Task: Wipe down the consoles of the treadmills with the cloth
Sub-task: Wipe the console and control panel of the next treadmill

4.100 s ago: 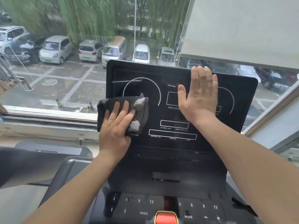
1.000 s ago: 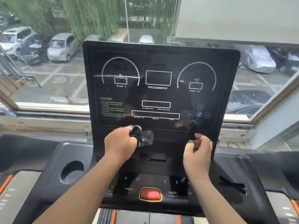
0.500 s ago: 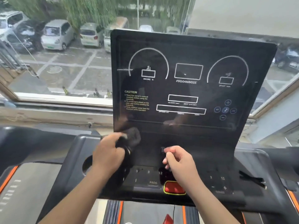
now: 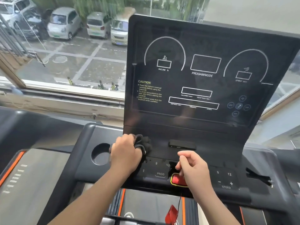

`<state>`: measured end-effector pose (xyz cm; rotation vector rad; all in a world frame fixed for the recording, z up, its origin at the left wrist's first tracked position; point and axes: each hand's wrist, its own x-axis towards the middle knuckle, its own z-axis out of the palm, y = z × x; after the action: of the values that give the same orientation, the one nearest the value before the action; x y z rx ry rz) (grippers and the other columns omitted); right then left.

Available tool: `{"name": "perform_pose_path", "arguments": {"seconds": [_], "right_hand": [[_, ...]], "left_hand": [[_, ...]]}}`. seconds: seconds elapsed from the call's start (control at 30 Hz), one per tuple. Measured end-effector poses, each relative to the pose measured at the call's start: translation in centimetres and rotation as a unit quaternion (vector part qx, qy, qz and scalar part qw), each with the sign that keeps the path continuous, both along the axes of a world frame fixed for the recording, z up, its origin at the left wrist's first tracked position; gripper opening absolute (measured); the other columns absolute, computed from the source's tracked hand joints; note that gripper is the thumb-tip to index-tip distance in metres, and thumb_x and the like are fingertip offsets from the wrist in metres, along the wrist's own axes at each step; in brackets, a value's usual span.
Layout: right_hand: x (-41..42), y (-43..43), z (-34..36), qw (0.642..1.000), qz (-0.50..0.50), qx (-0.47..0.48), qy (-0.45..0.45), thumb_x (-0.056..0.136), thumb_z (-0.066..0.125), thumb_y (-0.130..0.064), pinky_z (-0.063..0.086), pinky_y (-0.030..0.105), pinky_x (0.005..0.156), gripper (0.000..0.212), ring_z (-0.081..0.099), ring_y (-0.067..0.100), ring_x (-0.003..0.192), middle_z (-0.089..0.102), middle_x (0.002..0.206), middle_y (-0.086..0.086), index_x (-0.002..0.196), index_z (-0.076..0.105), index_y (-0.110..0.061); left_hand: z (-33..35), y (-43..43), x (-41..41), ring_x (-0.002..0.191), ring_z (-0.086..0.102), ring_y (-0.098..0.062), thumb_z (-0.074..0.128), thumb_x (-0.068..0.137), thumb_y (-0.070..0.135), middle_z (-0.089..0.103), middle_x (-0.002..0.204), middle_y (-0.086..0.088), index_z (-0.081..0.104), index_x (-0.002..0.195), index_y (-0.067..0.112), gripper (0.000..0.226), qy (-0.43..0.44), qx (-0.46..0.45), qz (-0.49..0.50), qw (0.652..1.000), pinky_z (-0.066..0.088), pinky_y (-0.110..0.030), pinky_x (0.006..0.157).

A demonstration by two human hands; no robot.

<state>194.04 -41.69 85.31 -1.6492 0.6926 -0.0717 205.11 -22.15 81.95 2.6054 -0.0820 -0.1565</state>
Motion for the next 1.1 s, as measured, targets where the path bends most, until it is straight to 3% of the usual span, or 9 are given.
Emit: {"name": "perform_pose_path", "arguments": {"seconds": [0.1,0.3,0.4,0.53,0.73,0.8,0.9,0.97,1.1], "right_hand": [[-0.8,-0.9,-0.5,1.0,-0.01,-0.005,0.007,0.101,0.054,-0.003,0.047,0.019,0.048,0.02,0.053,0.013,0.051,0.068,0.071,0.011,0.101,0.071,-0.013],[-1.5,-2.2,-1.8,0.999,-0.014,-0.026,0.016,0.101,0.055,-0.005,0.051,0.027,0.056,0.019,0.056,0.016,0.051,0.071,0.07,0.013,0.1,0.071,-0.015],[-1.9,-2.9,-1.7,1.0,-0.009,-0.025,0.015,0.101,0.055,-0.006,0.052,0.035,0.062,0.021,0.058,0.017,0.054,0.072,0.072,0.012,0.099,0.071,-0.019],[-2.5,-3.2,-1.8,1.0,-0.007,-0.018,0.014,0.101,0.055,-0.003,0.05,0.034,0.063,0.022,0.057,0.016,0.056,0.071,0.072,0.014,0.099,0.071,-0.017],[-2.5,-2.3,-2.0,0.999,0.017,-0.039,0.022,0.1,0.056,-0.005,0.051,0.025,0.061,0.022,0.06,0.012,0.058,0.071,0.072,0.011,0.097,0.072,-0.02],[-2.3,-1.8,-1.8,0.998,0.024,-0.044,0.023,0.1,0.056,-0.006,0.051,0.028,0.065,0.023,0.061,0.011,0.059,0.072,0.072,0.009,0.097,0.072,-0.022],[-1.8,-0.7,-1.6,0.999,0.033,-0.029,0.022,0.101,0.055,-0.005,0.055,0.027,0.061,0.022,0.061,0.011,0.059,0.07,0.076,0.014,0.097,0.072,-0.019],[-1.5,0.3,-1.7,0.998,0.046,-0.027,0.019,0.101,0.056,-0.004,0.056,0.035,0.062,0.023,0.059,0.014,0.058,0.07,0.073,0.008,0.095,0.072,-0.019],[-1.0,2.3,-2.4,0.992,0.088,-0.09,0.004,0.099,0.059,-0.006,0.051,0.03,0.064,0.028,0.059,0.014,0.061,0.073,0.077,-0.004,0.092,0.072,-0.029]], "left_hand": [[-0.4,-3.2,-2.4,0.106,0.051,-0.028,0.06,0.082,0.023,0.06,0.113,-0.004,0.062,0.116,0.019,0.035,0.003,0.024,-0.006,1.0,0.041,-0.041,0.093],[-0.6,-5.0,-4.2,0.113,0.052,-0.023,0.05,0.079,0.036,0.06,0.119,0.005,0.059,0.124,0.034,0.045,0.004,0.035,-0.216,0.976,0.047,-0.037,0.096],[-1.3,-2.8,-2.9,0.101,0.058,-0.029,0.044,0.078,0.04,0.064,0.109,0.001,0.067,0.117,0.03,0.047,-0.037,0.045,-0.138,0.989,0.049,-0.041,0.087],[-2.1,-3.1,-4.1,0.088,0.057,-0.03,0.056,0.073,0.035,0.065,0.1,-0.003,0.068,0.107,0.024,0.038,-0.046,0.076,-0.044,0.995,0.048,-0.042,0.079],[-2.2,-3.8,-7.1,0.089,0.053,-0.019,0.061,0.073,0.04,0.059,0.104,0.008,0.059,0.115,0.035,0.042,-0.081,0.046,-0.256,0.962,0.041,-0.033,0.075],[-2.9,-1.4,-5.7,0.086,0.056,-0.021,0.065,0.072,0.039,0.06,0.1,0.007,0.061,0.112,0.035,0.04,-0.109,0.053,-0.221,0.968,0.044,-0.035,0.072],[-3.4,1.8,-4.0,0.083,0.057,-0.029,0.062,0.072,0.036,0.061,0.095,0.004,0.063,0.109,0.035,0.037,-0.125,0.041,-0.075,0.988,0.049,-0.042,0.071],[-3.5,1.7,-4.2,0.081,0.055,-0.031,0.065,0.071,0.033,0.06,0.093,0.002,0.062,0.106,0.034,0.035,-0.112,0.039,-0.002,0.993,0.046,-0.043,0.069],[-2.9,-1.5,-6.8,0.093,0.054,-0.026,0.076,0.068,0.035,0.056,0.108,0.001,0.062,0.112,0.028,0.047,-0.067,0.075,-0.031,0.994,0.041,-0.04,0.079]]}}
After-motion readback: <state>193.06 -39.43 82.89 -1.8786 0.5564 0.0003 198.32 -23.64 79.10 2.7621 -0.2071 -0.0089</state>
